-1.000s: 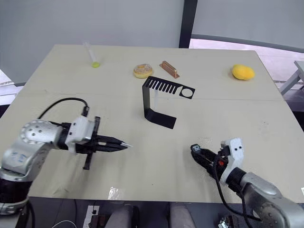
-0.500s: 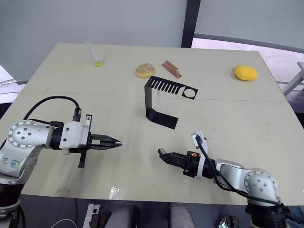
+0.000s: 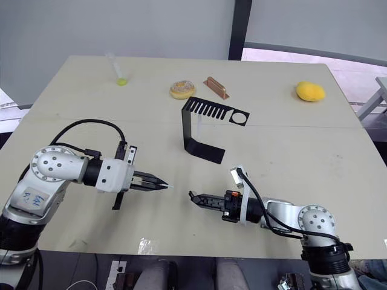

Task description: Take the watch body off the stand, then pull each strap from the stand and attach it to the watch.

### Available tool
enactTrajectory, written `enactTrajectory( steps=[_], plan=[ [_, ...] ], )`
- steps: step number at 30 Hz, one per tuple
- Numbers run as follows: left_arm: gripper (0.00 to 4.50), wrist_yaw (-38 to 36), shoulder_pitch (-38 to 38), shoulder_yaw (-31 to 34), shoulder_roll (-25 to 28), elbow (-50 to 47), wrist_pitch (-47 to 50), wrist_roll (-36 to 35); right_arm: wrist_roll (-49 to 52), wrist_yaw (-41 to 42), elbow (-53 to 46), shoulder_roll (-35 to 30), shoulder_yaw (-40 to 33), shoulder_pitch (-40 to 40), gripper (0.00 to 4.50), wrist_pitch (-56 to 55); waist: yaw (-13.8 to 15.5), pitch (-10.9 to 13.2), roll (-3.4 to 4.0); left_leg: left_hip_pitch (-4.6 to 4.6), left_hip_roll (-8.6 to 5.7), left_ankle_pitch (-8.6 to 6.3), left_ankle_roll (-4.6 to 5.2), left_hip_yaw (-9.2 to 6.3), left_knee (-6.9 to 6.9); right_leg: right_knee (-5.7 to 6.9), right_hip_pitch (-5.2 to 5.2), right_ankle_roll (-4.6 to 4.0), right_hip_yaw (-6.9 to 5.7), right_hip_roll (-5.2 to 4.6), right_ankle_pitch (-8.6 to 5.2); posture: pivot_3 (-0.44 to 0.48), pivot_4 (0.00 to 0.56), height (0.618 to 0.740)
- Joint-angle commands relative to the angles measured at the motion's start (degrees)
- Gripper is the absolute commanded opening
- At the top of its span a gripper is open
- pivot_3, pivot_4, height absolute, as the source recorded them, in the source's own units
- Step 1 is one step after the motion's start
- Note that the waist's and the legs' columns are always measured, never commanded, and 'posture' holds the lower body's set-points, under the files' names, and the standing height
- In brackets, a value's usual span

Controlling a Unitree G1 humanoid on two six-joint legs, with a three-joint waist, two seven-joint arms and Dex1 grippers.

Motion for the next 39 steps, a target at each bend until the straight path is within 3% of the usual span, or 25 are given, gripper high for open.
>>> enactTrajectory(
  steps=[1, 16, 39],
  plan=[
    [0.00, -0.4, -1.9, -0.7, -0.8, 0.5, -2.1, 1.0, 2.6, -0.4, -0.6, -0.6, 0.5, -1.0, 1.50, -0.9, 0.0, 0.0, 0.00, -0.01, 0.00, 0.00, 0.01, 0.00, 0.01, -0.01, 0.00, 0.00, 0.00, 0.00, 0.00, 0.000, 0.150, 0.740],
    [0.00, -0.7, -4.2, -3.5, -3.7, 1.8, -3.2, 2.0, 3.4, 0.1, -1.6, -2.0, 2.6, -1.4, 1.50, -2.0, 0.0, 0.0, 0.00, -0.02, 0.02, -0.02, 0.04, 0.00, 0.03, -0.01, 0.00, 0.01, -0.02, -0.01, 0.00, 0.000, 0.150, 0.740],
    [0.00, -1.0, -2.8, -5.3, -4.1, 1.4, -2.8, 2.6, 3.1, 0.6, -1.9, -3.0, 3.4, -1.9, 1.50, -2.6, 0.0, 0.0, 0.00, -0.03, 0.03, -0.02, 0.04, -0.01, 0.03, -0.02, 0.00, 0.01, -0.02, -0.01, 0.00, 0.000, 0.150, 0.740]
  ],
)
